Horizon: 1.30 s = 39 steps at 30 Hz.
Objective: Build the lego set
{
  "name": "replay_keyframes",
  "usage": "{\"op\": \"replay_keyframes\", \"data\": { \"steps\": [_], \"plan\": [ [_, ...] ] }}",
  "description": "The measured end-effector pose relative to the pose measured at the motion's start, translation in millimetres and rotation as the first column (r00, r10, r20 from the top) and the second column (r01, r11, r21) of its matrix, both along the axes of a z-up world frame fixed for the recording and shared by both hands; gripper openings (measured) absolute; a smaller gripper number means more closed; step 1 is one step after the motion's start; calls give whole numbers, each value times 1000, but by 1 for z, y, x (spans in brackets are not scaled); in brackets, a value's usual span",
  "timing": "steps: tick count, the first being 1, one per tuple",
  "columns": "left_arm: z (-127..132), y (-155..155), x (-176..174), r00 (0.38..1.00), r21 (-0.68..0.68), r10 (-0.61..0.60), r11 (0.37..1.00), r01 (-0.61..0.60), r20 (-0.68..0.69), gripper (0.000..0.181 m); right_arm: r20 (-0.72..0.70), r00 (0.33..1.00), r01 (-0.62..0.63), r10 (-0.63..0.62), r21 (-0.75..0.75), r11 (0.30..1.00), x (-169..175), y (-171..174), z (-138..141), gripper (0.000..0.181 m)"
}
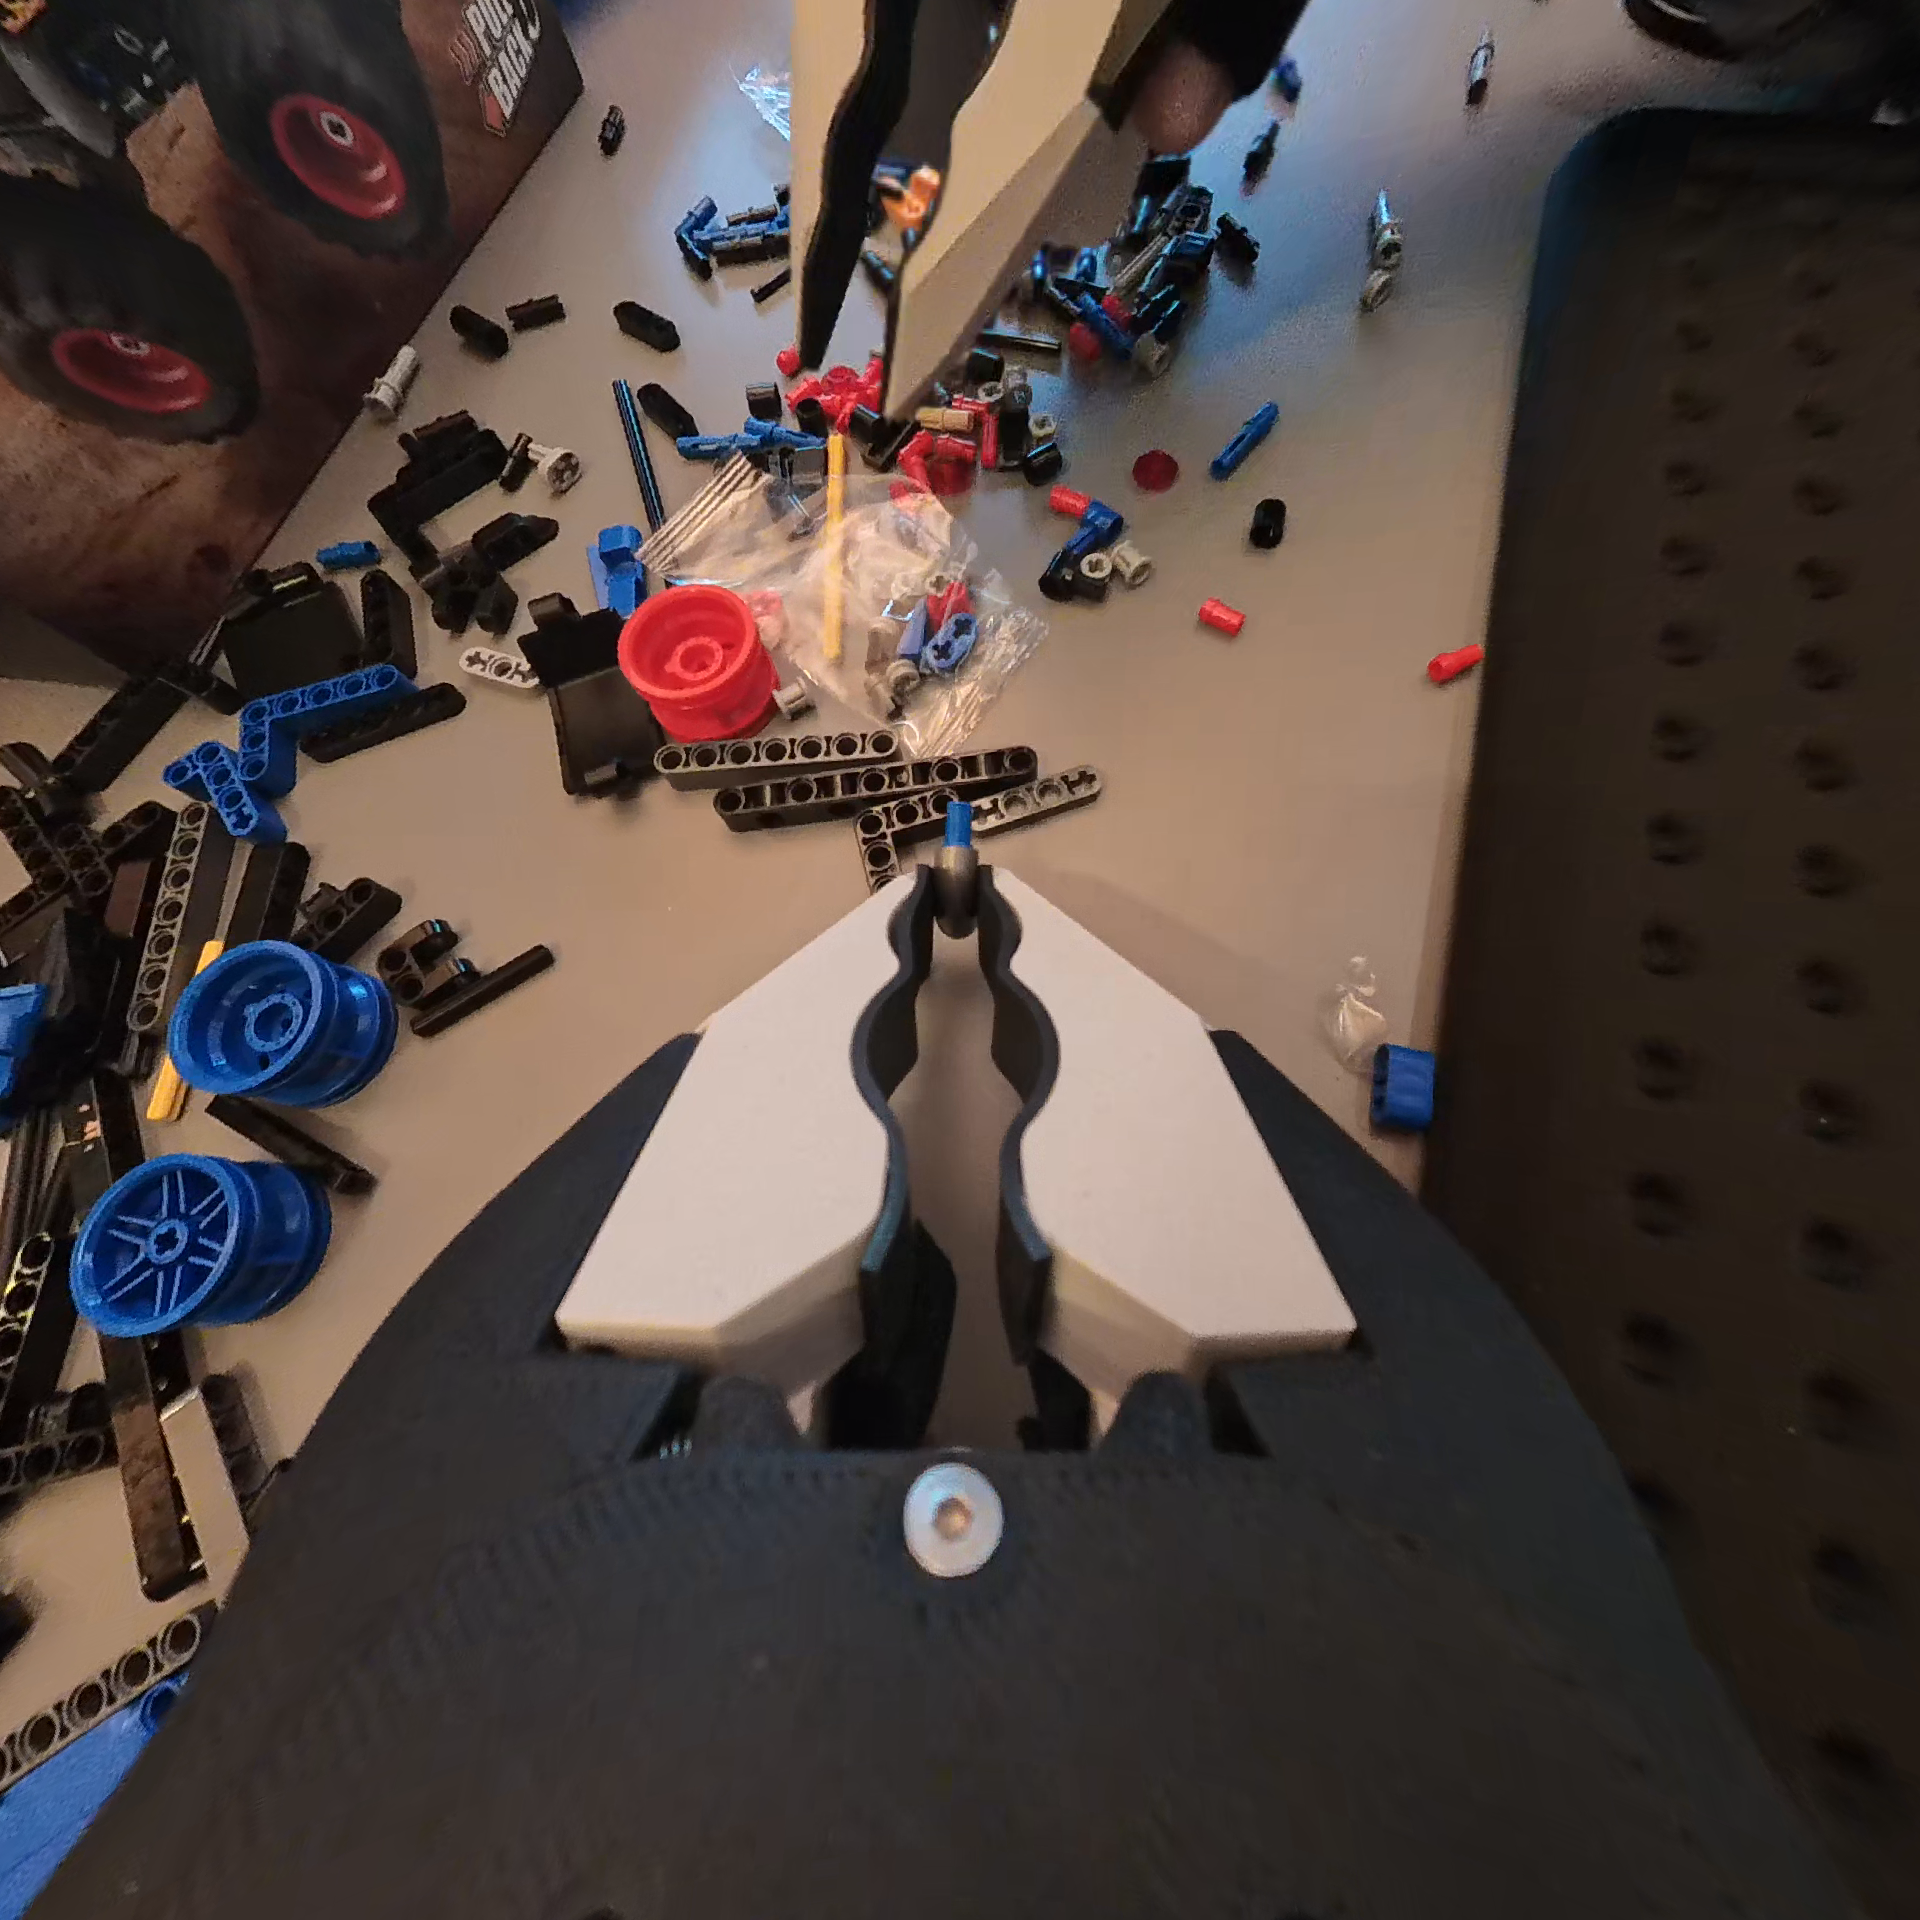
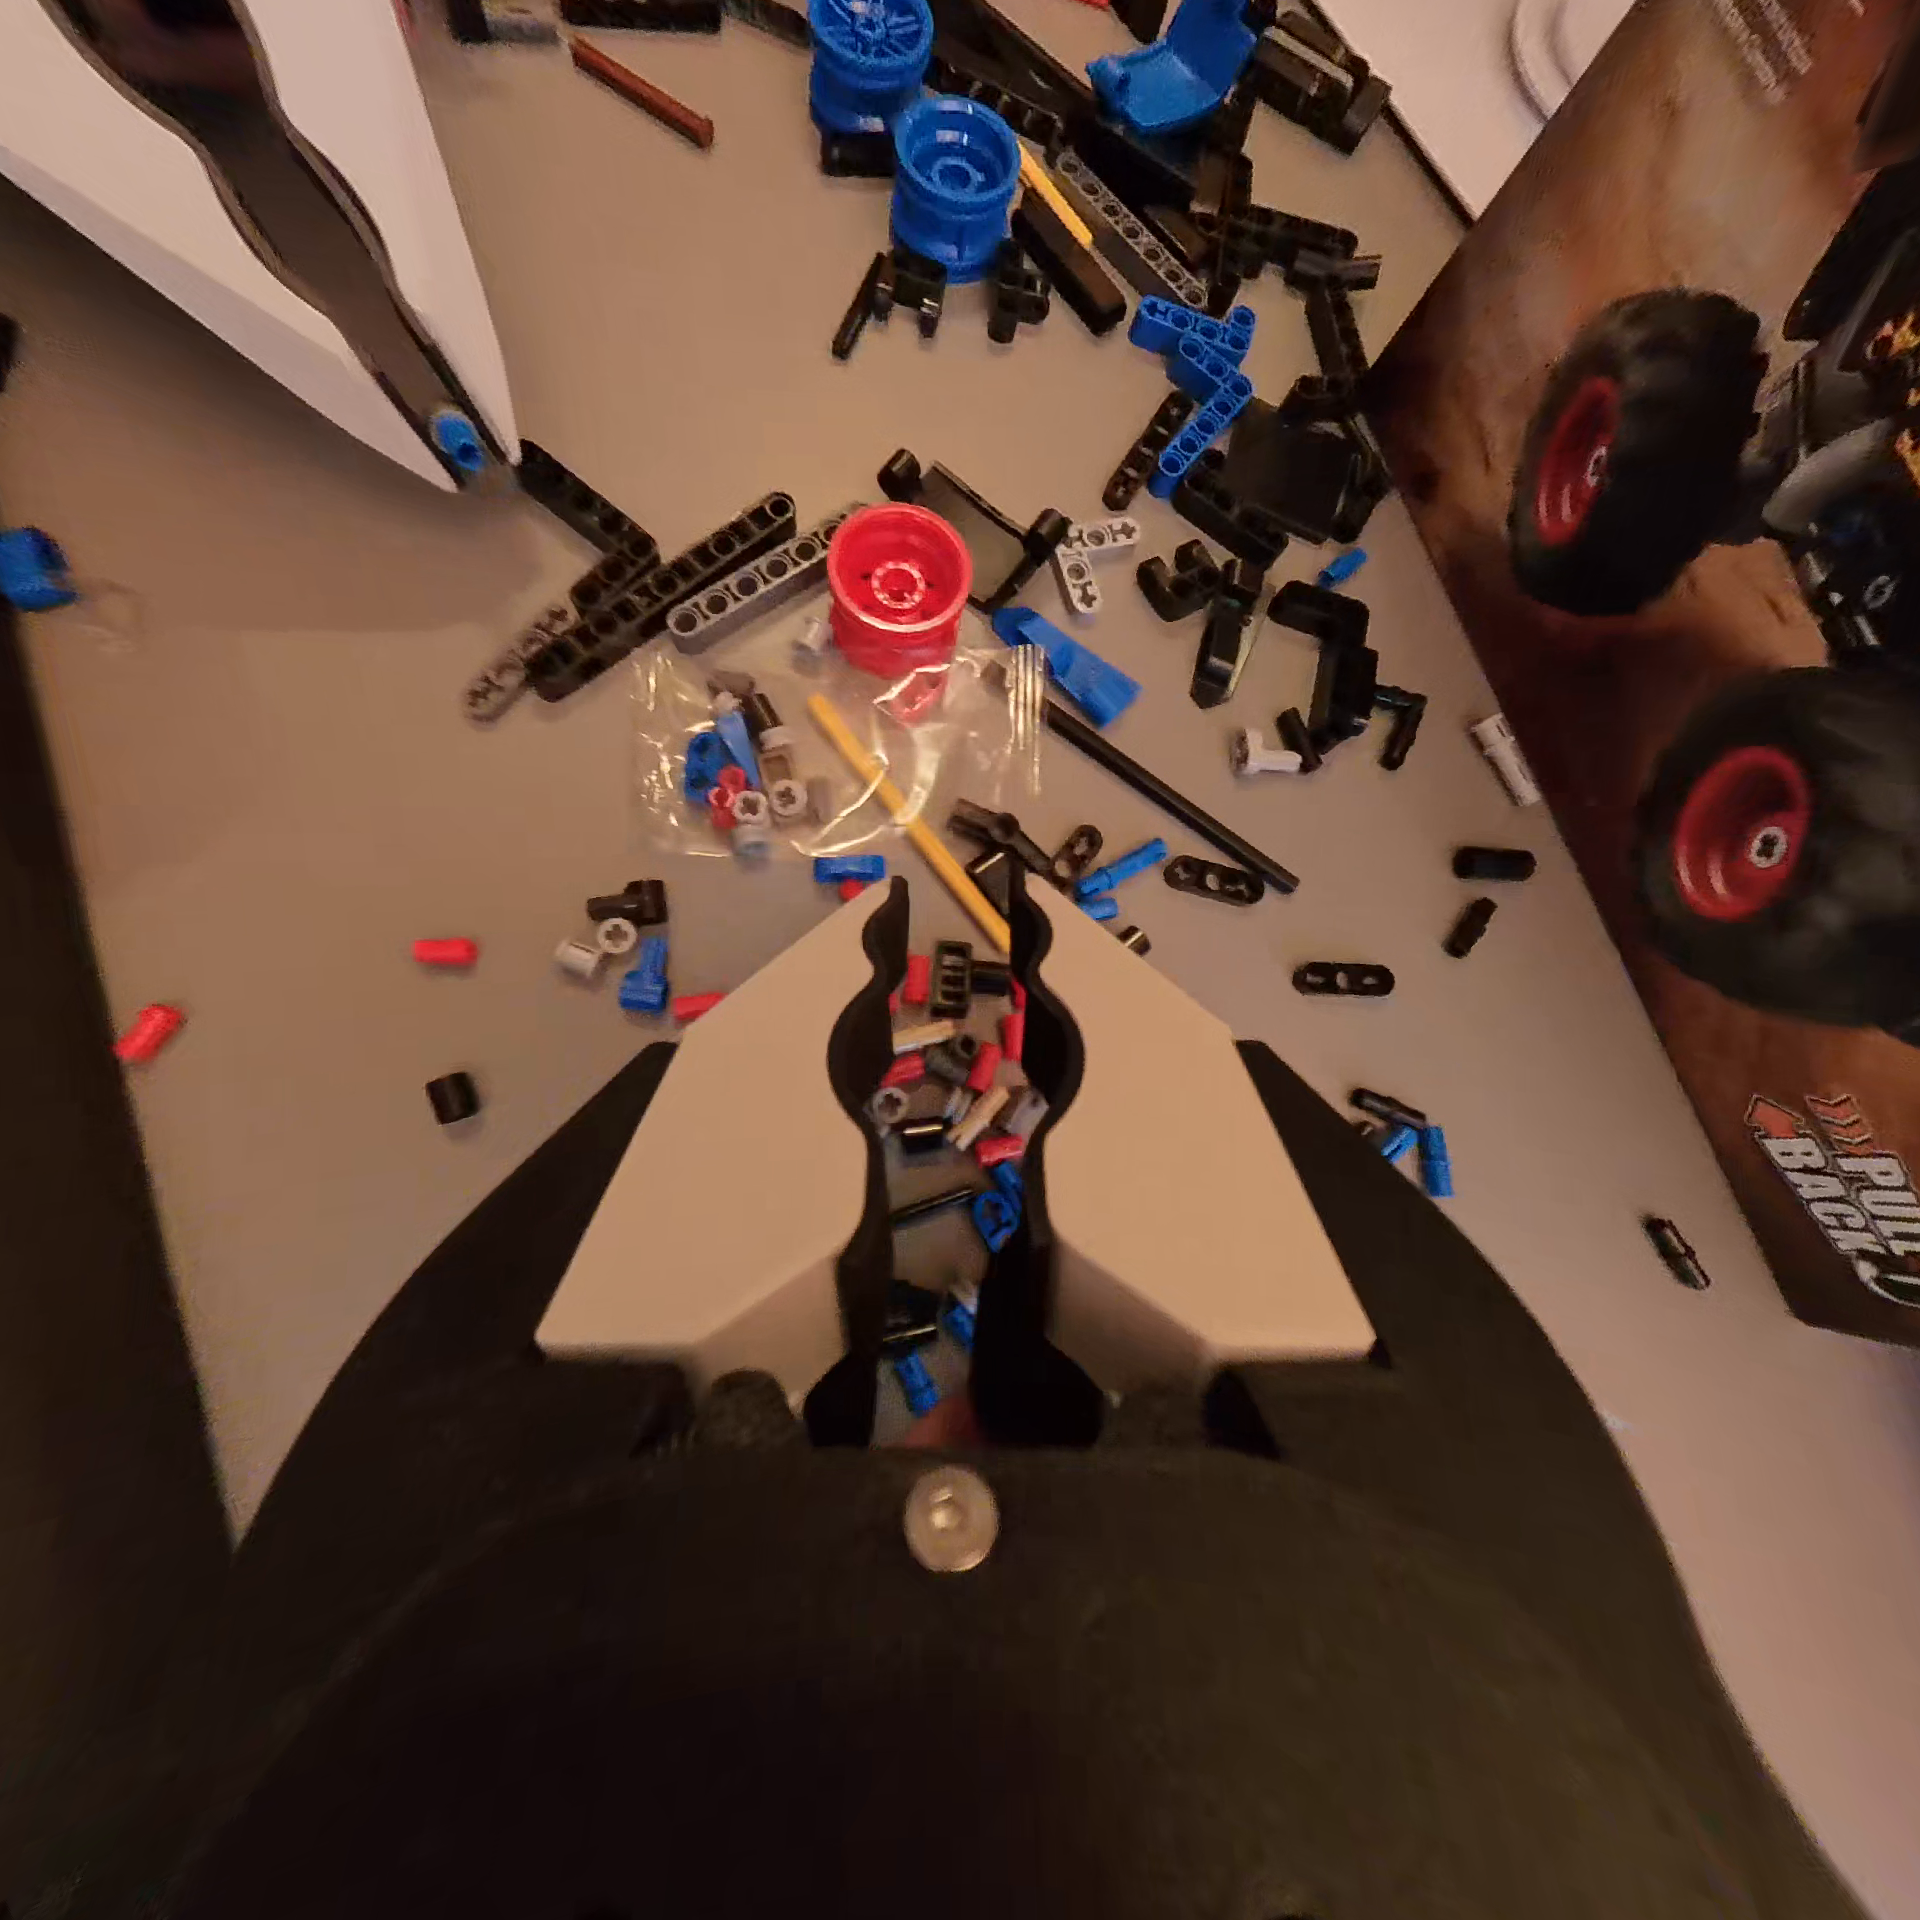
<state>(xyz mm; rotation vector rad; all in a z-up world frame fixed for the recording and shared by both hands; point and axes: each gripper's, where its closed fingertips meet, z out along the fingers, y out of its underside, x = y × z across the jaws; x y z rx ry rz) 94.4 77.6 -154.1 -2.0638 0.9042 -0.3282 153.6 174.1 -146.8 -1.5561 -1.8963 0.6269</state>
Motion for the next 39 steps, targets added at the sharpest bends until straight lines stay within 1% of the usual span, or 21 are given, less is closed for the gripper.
{"op": "replay_keyframes", "data": {
  "steps": [9, 12, 17, 21, 24, 27, 30, 32, 34, 35, 38, 39],
  "plan": [
    [1, 1, -2, 1000, 7, 9, 1000, -9, -5, 6, 79, 996, 33, -37, 51, 998, -1, 28, -14, 21],
    [1, 1, -1, 1000, 5, 6, 1000, -6, -5, 5, 69, 996, 46, -50, 61, 997, -1, 32, -10, 22],
    [1, 0, -1, 1000, 8, 6, 1000, -6, -5, 6, 45, 995, 88, -91, 73, 993, 1, 43, -3, 29],
    [2, 0, -1, 1000, 8, 6, 1000, -6, -4, 6, 51, 996, 76, -79, 60, 995, 0, 41, -4, 32],
    [1, 0, -1, 1000, 7, 5, 1000, -5, -8, 6, 51, 998, 46, -47, 31, 998, -3, 33, -6, 36],
    [1, 0, -2, 1000, 6, 8, 1000, -8, -10, 6, 30, 999, -22, 23, -17, 1000, -9, 12, -7, 34],
    [1, 0, -3, 1000, 4, 11, 1000, -11, -6, 5, 49, 997, -66, 66, 6, 998, -11, -2, -12, 27],
    [1, 0, -3, 1000, 3, 9, 1000, -9, -6, 5, 45, 996, -80, 80, -5, 997, -13, -8, -13, 26],
    [0, 0, -2, 1000, 2, 7, 1000, -7, -7, 6, 54, 993, -102, 103, -18, 995, -13, -16, -16, 18],
    [0, 0, -2, 1000, 1, 7, 1000, -7, -8, 6, 64, 992, -108, 108, -5, 994, -12, -18, -17, 19],
    [0, 0, -3, 1000, 1, 10, 1000, -10, -4, 6, 79, 988, -135, 135, -1, 991, -7, -27, -17, 27],
    [1, 0, -3, 1000, 2, 10, 1000, -10, -3, 6, 67, 992, -111, 109, 22, 994, -5, -22, -13, 27]
  ]
}}
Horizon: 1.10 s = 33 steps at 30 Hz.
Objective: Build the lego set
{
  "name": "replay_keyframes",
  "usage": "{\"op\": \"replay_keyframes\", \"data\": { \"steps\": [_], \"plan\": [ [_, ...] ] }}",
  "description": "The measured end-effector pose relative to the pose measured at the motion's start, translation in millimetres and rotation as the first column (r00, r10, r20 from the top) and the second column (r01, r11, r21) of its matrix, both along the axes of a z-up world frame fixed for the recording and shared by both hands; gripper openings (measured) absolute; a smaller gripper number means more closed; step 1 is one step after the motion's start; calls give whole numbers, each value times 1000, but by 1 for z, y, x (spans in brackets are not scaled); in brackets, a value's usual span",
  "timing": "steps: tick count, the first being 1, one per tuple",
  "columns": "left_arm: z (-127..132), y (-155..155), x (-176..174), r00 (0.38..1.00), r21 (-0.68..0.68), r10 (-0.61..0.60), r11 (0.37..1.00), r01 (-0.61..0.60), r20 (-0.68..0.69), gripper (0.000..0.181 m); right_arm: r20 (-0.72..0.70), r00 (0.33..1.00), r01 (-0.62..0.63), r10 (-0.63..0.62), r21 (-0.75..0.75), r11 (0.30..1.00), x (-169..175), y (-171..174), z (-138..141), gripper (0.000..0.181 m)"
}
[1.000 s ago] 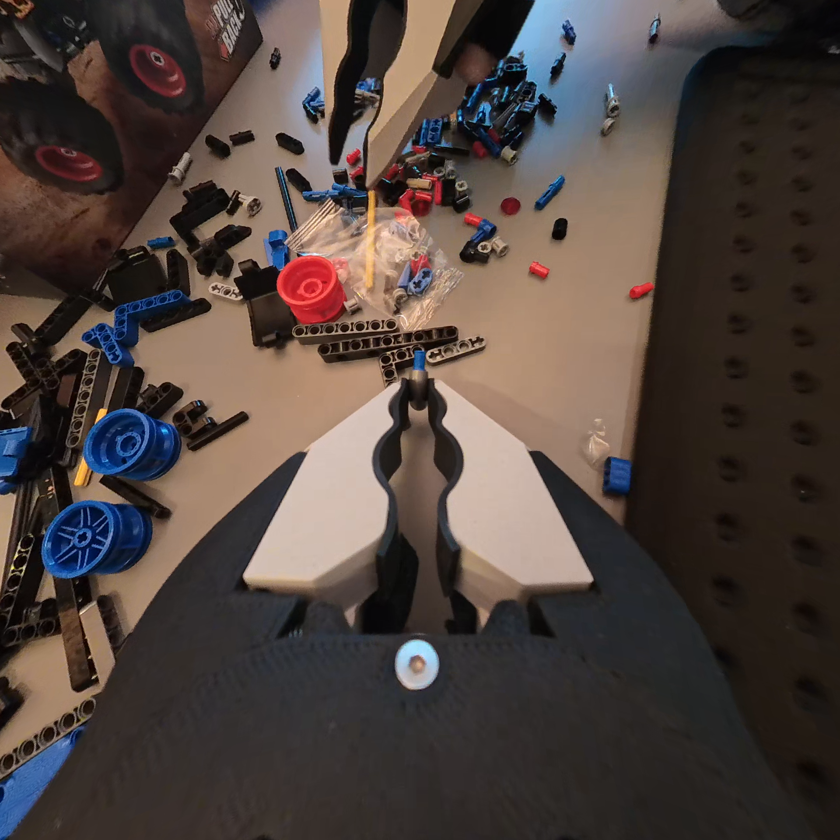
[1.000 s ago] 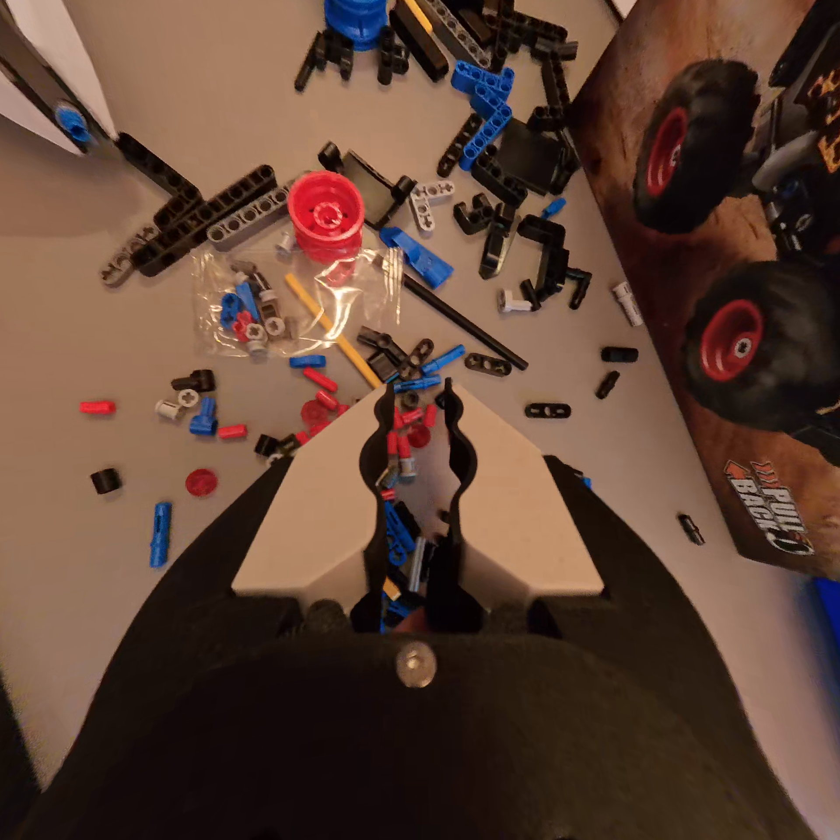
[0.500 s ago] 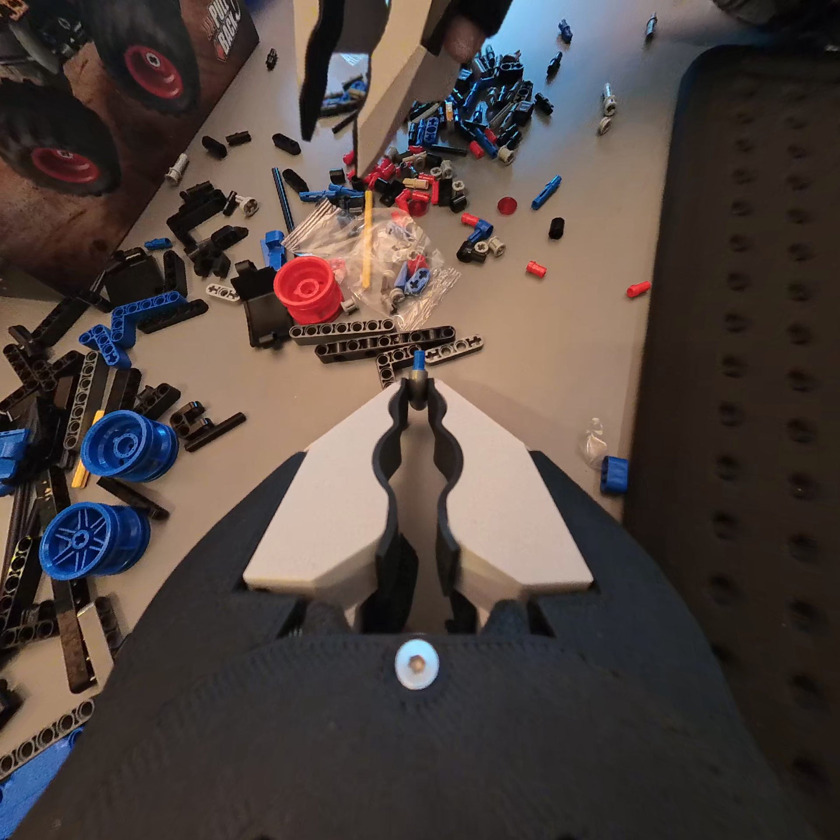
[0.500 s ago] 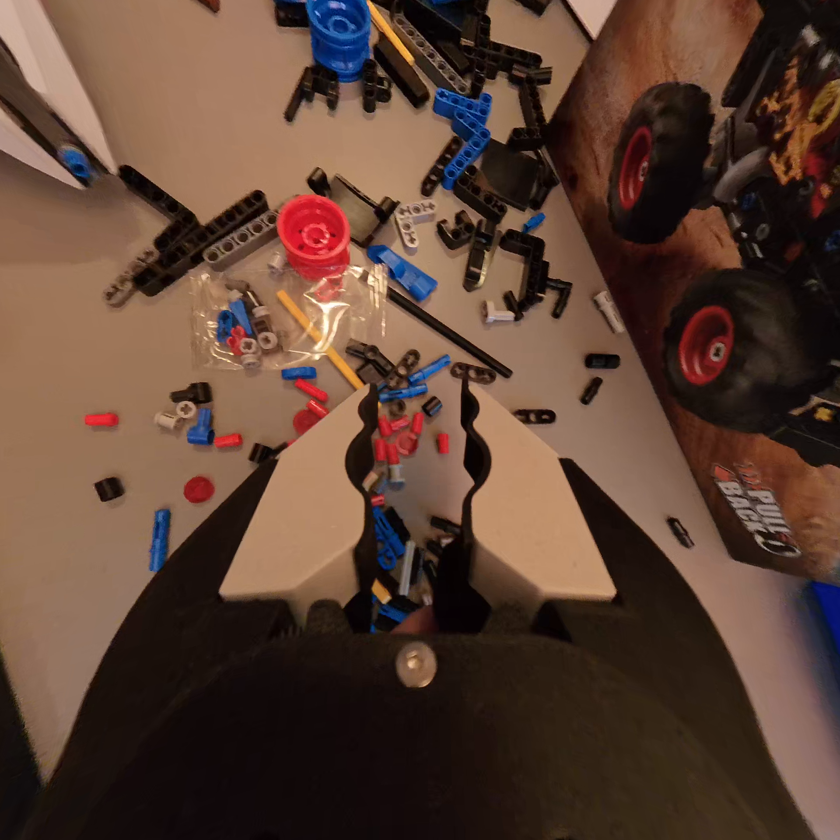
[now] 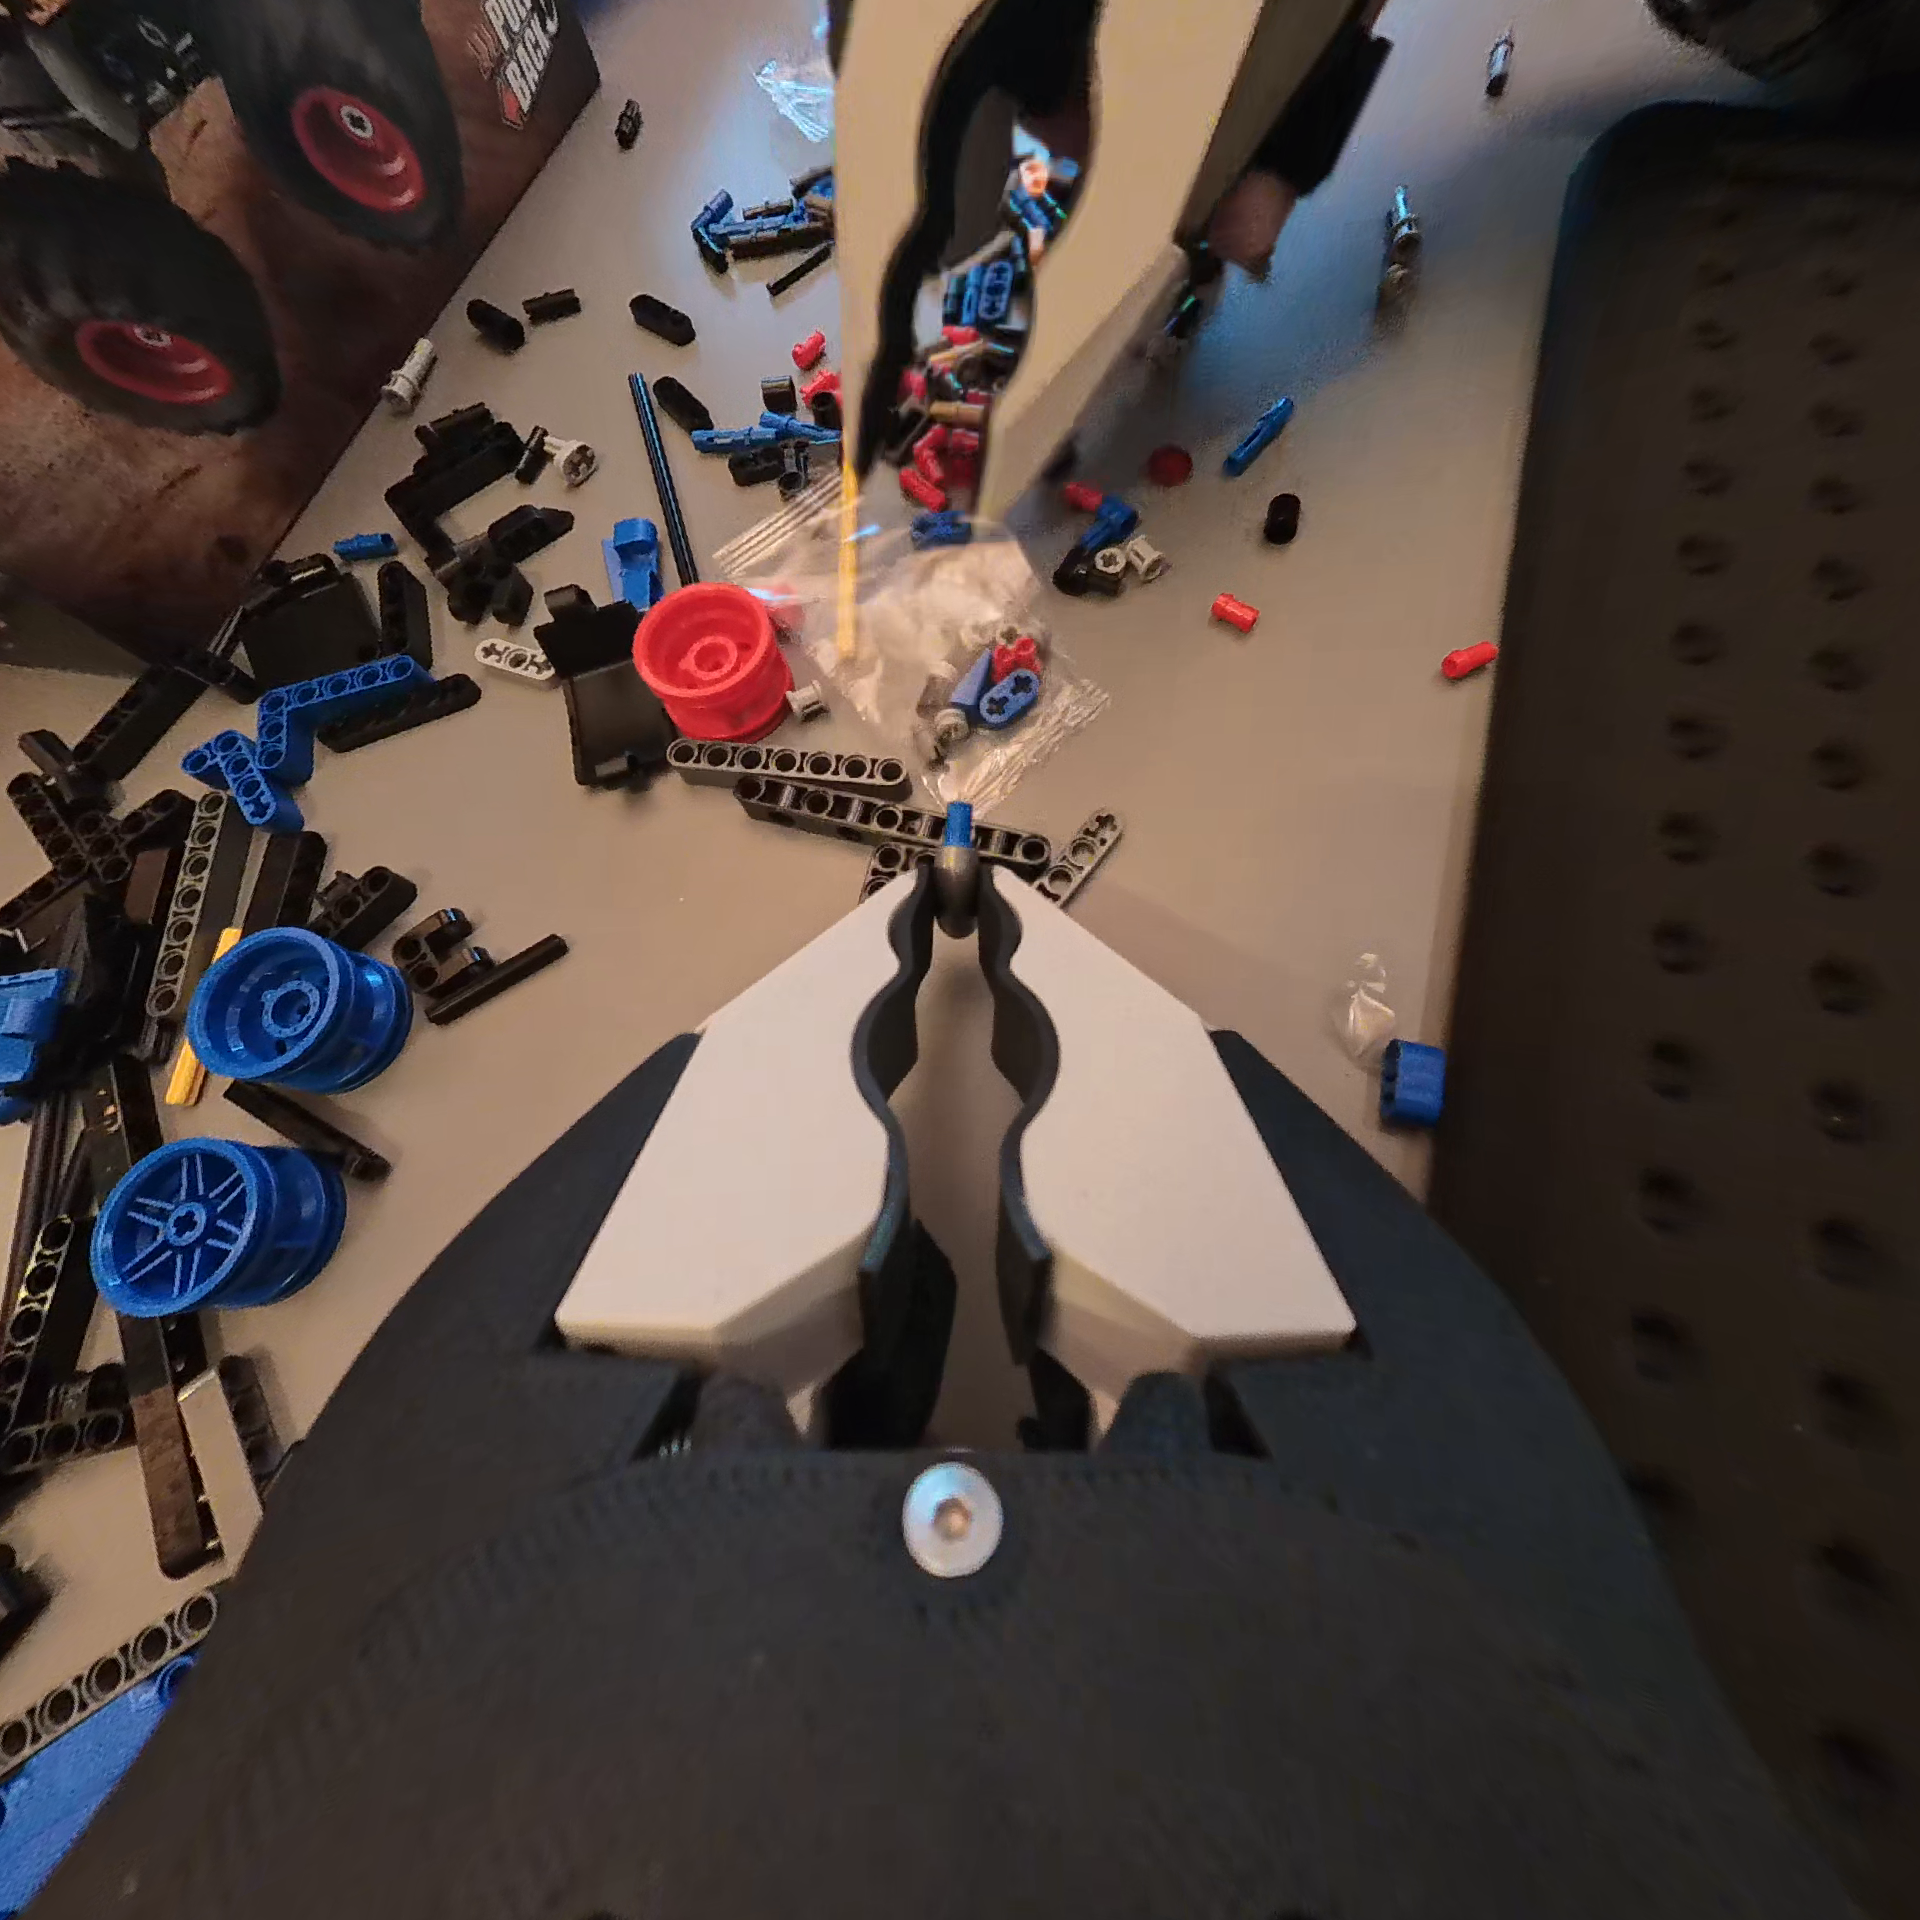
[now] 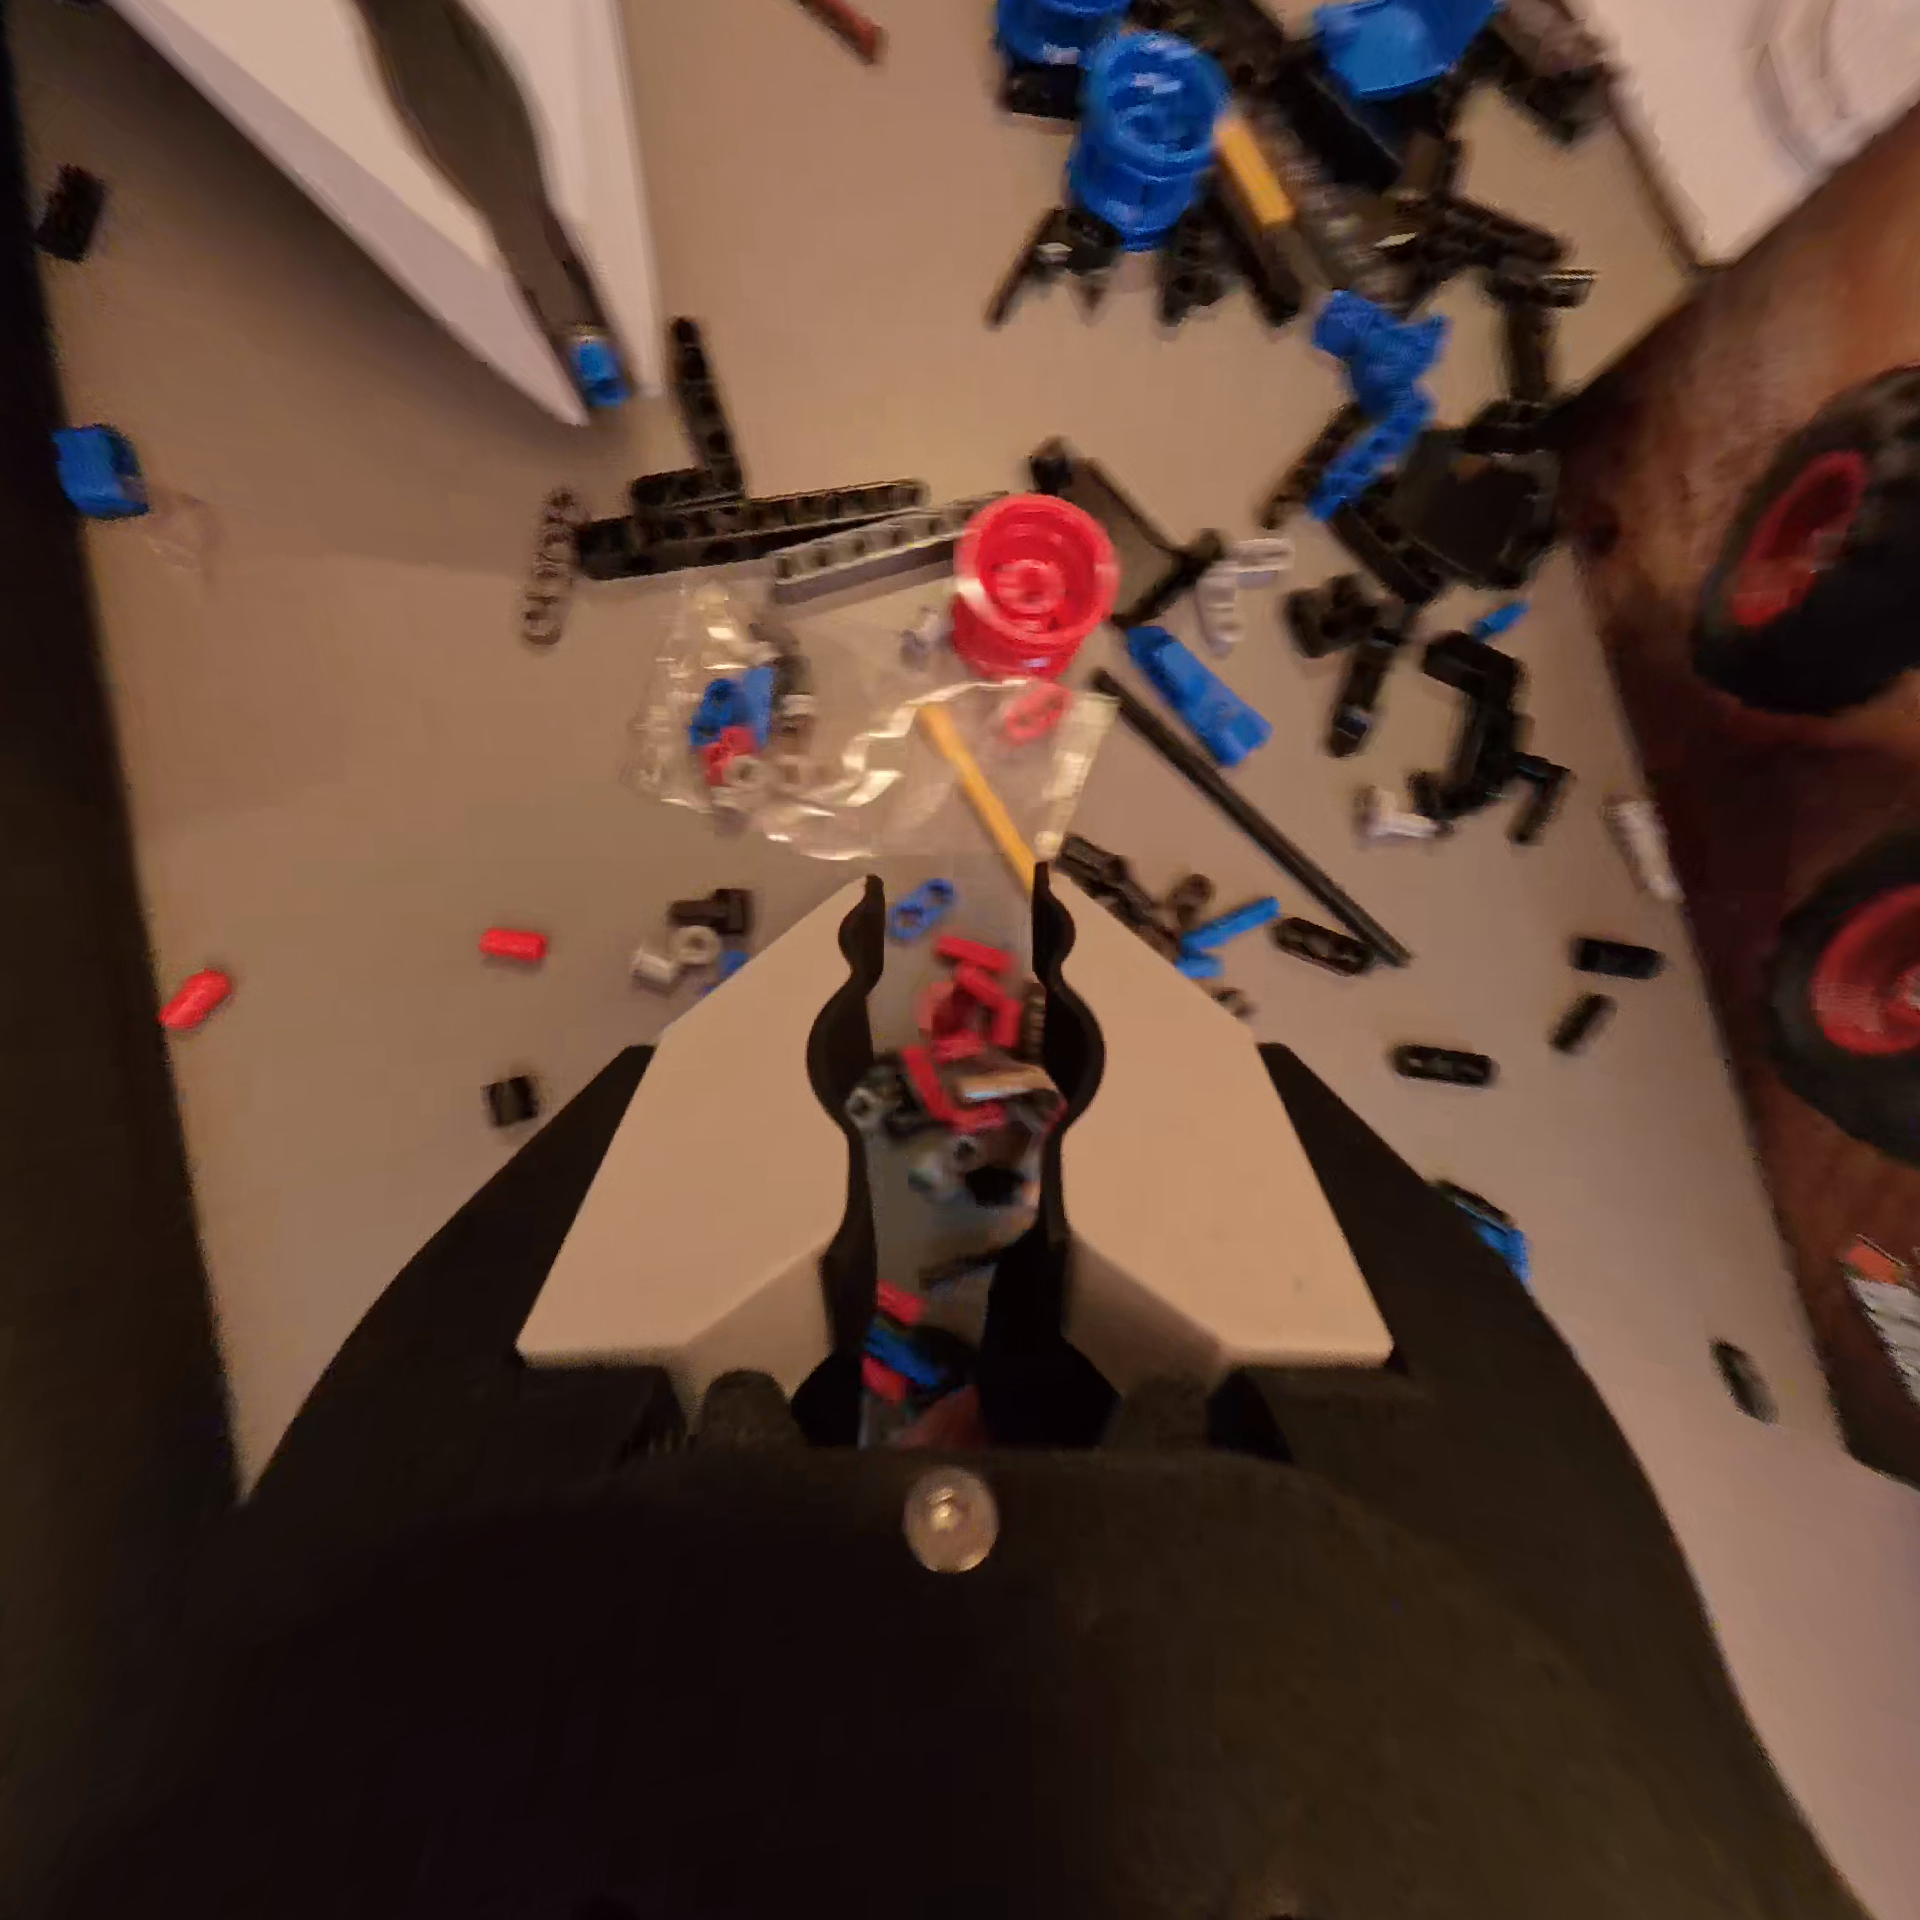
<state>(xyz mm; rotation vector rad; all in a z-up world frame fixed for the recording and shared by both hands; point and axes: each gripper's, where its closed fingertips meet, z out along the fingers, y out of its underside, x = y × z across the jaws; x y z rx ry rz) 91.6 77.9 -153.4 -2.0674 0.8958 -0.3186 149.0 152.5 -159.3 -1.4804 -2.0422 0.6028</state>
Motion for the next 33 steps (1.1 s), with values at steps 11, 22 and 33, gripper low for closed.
{"op": "replay_keyframes", "data": {
  "steps": [11, 22, 33],
  "plan": [
    [2, 2, -1, 1000, 5, 9, 1000, -9, 6, 6, -63, 898, 436, -435, 5, 900, -19, 139, 8, 28],
    [4, 0, 2, 1000, 10, -4, 1000, 4, 17, 6, -3, 836, 544, -549, -127, 829, -24, 153, -4, 16],
    [5, -2, -4, 1000, 8, -1, 1000, 1, -6, 6, -71, 955, 273, -287, -155, 949, -24, 58, 34, 15]
  ]
}}
